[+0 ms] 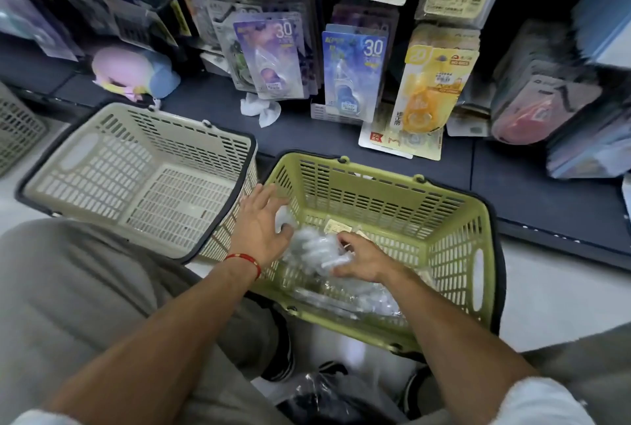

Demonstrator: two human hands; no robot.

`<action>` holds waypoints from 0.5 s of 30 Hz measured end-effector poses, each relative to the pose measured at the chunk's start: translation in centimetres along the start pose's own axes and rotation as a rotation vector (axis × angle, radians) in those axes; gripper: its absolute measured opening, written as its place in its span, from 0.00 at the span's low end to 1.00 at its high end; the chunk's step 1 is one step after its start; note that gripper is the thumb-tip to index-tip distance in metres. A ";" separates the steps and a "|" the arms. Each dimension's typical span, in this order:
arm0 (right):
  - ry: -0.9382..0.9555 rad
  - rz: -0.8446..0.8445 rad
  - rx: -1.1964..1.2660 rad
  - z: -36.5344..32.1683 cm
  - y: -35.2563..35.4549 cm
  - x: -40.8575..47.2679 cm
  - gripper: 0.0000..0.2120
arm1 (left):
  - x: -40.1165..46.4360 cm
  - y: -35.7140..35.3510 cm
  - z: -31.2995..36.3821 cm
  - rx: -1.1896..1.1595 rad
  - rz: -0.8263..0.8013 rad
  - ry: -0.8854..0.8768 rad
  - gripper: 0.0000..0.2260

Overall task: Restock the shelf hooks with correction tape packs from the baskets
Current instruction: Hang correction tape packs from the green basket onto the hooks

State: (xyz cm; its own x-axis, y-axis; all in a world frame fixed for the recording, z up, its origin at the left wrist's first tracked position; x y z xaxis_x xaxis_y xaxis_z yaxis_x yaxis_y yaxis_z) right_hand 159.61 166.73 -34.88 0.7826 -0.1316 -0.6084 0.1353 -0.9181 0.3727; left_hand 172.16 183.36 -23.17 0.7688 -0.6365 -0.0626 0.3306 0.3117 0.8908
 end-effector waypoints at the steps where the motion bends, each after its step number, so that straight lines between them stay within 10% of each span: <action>1: 0.006 0.034 0.041 -0.4 1.5 -1.0 0.30 | 0.3 0.2 0.7 -0.110 0.028 0.022 0.20; 4: 0.072 0.091 0.080 -2.8 5.3 -4.0 0.30 | 1.3 -0.8 0.7 -0.538 -0.063 0.349 0.19; 7: 0.257 0.231 -0.083 -5.9 8.1 -7.2 0.30 | -0.3 -4.9 2.5 -1.132 -0.595 0.733 0.31; 10: 0.444 0.380 -0.314 -8.4 8.5 -10.4 0.32 | -2.0 -6.1 7.7 -1.575 -0.995 0.676 0.35; 15: 0.479 0.362 -0.432 -7.3 8.0 -13.1 0.35 | -2.4 -7.9 10.7 -1.714 -0.883 0.591 0.24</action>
State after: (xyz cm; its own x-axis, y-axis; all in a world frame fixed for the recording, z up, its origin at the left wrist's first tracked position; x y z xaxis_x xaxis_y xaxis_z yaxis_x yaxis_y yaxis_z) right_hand 154.91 163.80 -18.82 0.9897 -0.1299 -0.0597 -0.0316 -0.6060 0.7949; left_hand 161.86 174.91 -25.22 0.0677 -0.8071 -0.5865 0.4481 0.5498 -0.7050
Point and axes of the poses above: each hand's wrist, its own x-axis towards the middle knuckle, its own y-axis out of the back of the hand, z = x × y, the point moved 8 cm from there along x, towards the middle knuckle, and after that the axes turned 6 degrees about -y, right-handed, at the moved point
